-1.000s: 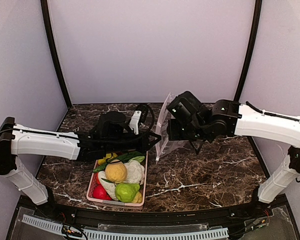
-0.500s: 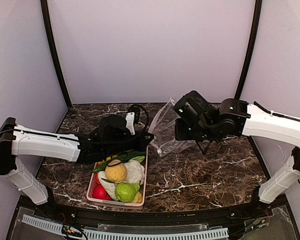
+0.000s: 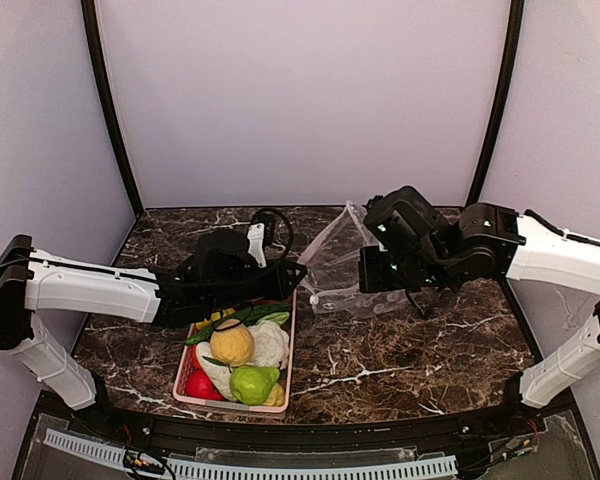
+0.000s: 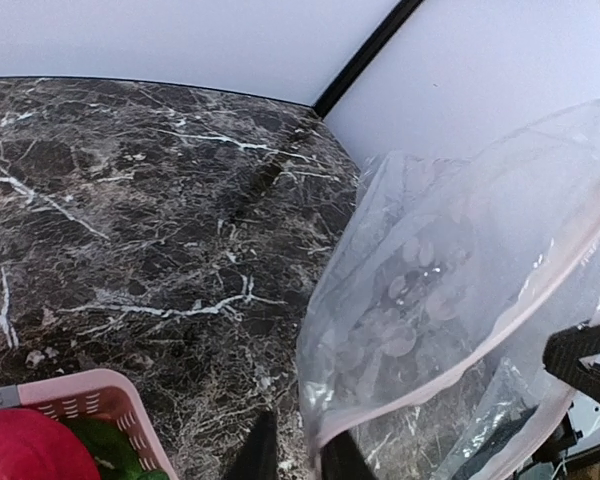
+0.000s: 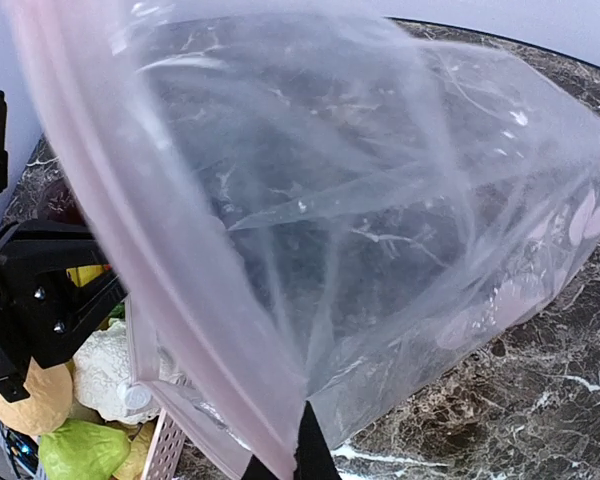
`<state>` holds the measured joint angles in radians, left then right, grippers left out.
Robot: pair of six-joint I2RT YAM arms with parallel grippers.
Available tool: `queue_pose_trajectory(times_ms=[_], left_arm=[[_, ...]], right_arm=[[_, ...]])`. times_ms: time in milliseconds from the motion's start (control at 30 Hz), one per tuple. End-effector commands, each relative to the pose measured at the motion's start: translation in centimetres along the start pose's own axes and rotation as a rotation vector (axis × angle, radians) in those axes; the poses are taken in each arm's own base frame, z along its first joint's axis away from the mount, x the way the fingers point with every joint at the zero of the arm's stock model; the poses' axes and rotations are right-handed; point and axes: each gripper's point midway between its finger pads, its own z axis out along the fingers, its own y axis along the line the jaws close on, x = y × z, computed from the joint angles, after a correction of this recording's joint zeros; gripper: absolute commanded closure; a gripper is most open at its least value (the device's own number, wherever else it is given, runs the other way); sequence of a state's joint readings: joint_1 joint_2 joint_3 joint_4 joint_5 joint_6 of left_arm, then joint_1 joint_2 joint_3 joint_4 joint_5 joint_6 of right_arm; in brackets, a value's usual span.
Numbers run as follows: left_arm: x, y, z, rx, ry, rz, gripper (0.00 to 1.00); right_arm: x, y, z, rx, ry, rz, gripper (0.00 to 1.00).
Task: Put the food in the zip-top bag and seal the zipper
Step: Pass from the left arm to the right
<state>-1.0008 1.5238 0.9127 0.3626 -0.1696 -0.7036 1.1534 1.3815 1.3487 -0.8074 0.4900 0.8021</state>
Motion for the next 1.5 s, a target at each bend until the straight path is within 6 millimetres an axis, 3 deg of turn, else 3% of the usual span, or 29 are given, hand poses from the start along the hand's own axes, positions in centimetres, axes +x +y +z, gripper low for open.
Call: queue_pose_trajectory(times_ms=[0, 200, 333, 533, 733, 867, 1100, 1267, 1467], left_arm=[[-0.1, -2.5, -0.2, 0.148, 0.018, 0.065, 0.78], [-0.1, -5.9, -0.9, 0.299, 0.068, 0.169, 0.45], [0.2, -7.0, -1.0, 0.344, 0.107, 0.227, 0.34], [-0.1, -8.1, -1.0, 0.376, 0.116, 0.265, 0.24], [0.2, -7.8, 0.2, 0.339, 0.158, 0.276, 0.23], [0.5, -6.6, 0.8, 0.274, 0.161, 0.268, 0.32], [-0.2, -2.9, 0.5, 0.077, 0.122, 0.26, 0.68], [-0.6, 0.1, 0.1, -0.086, 0.108, 0.254, 0.82], [-1.3, 2.3, -0.4, -0.201, 0.072, 0.234, 0.9]], right_arm=[[0.2, 0.8, -0.1, -0.035, -0.002, -0.029, 1.0], [0.8, 1.2, 0.8, -0.035, 0.02, -0.048, 1.0], [1.2, 1.5, 1.2, -0.04, 0.035, -0.062, 1.0], [1.5, 1.6, 1.6, -0.036, 0.048, -0.071, 1.0], [1.5, 1.8, 1.7, -0.04, 0.05, -0.079, 1.0], [1.4, 1.9, 1.7, -0.043, 0.048, -0.084, 1.0], [1.6, 1.7, 1.6, -0.042, 0.049, -0.093, 1.0], [2.0, 1.4, 0.9, -0.065, 0.06, -0.107, 1.0], [2.7, 1.1, -0.7, -0.133, 0.082, -0.111, 1.0]])
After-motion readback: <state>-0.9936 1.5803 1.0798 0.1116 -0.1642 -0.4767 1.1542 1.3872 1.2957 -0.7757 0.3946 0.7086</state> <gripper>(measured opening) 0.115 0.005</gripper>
